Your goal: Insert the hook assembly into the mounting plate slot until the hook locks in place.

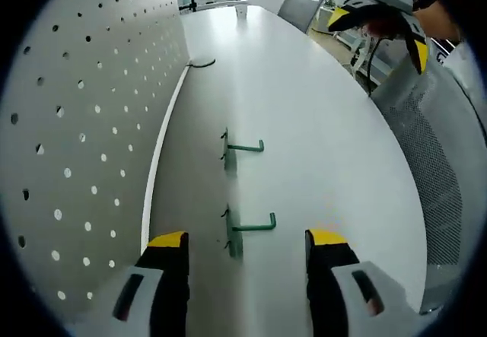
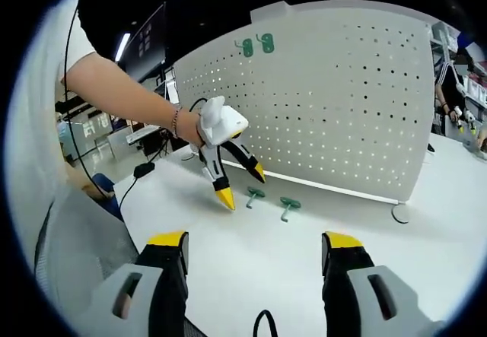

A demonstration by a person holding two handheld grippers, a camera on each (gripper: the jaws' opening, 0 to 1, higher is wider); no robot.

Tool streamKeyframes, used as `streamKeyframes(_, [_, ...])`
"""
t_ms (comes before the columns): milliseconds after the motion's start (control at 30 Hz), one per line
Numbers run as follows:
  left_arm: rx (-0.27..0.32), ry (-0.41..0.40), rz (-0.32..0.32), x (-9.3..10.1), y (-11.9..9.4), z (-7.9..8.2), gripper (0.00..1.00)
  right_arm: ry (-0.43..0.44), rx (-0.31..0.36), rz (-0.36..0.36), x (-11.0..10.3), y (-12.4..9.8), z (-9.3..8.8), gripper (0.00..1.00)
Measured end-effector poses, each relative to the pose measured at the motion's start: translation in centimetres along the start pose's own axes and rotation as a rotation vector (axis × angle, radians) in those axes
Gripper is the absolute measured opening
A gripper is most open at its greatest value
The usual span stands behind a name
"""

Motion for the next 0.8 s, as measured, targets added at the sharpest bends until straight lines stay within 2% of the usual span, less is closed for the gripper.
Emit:
streamKeyframes(167, [-0.023, 0.009, -0.021, 0.23, 0.55, -0.55, 0.62, 0.005, 0.017, -0.01, 0.09, -0.11, 0.17, 0.67])
streamKeyframes(200, [0.001, -0.003, -0.02, 0.01, 0.6, -0.41, 0.62, 0.008, 0.017, -0.009, 0.07, -0.1, 0.16, 0.67])
streamKeyframes(600, [-0.009, 0.003, -0.019, -0.04, 0.47, -0.38, 0.6, 0.021, 0.023, -0.01, 0.11, -0.16, -0.09, 0.67])
streamKeyframes(800, [-0.008, -0.008, -0.01, -0.24, 0.24, -0.54, 0.49, 0.024, 0.025, -0.014, 0.26, -0.31, -0.11, 0.67])
Point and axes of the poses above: the point that each gripper's makers call its tool centre point, and the gripper's own axes: y roughly forward along the fingers, x roughly to its right, z roughly out of its top, the point moved 5 cm from there along -y, roughly backward along the fingers, and after that the axes turned 2 degrees about y, right-handed, at the moved point
